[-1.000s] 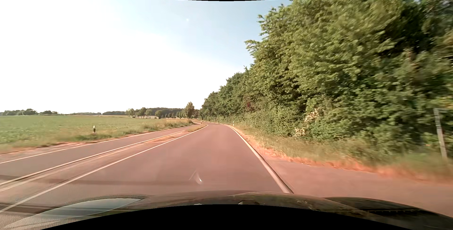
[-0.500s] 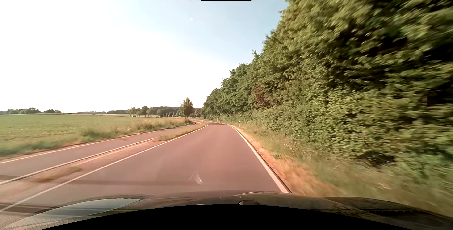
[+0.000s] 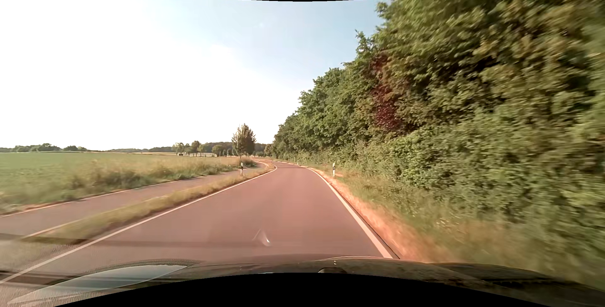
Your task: Follow the waypoints while adhering to traffic rules and regulations
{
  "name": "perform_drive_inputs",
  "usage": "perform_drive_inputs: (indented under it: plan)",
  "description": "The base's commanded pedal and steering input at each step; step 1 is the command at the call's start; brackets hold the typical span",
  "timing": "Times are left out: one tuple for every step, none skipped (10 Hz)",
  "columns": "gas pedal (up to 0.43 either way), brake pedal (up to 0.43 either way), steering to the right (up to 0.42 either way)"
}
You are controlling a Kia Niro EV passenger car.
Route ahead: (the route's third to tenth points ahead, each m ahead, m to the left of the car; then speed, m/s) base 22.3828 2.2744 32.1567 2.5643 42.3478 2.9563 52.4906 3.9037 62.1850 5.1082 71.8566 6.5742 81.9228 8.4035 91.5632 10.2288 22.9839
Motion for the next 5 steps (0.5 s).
perform_drive_inputs:
  plan:
    - [0.280, 0.000, -0.009]
    - [0.280, 0.000, -0.010]
    - [0.280, 0.000, -0.010]
    - [0.280, 0.000, -0.010]
    - [0.280, 0.000, -0.009]
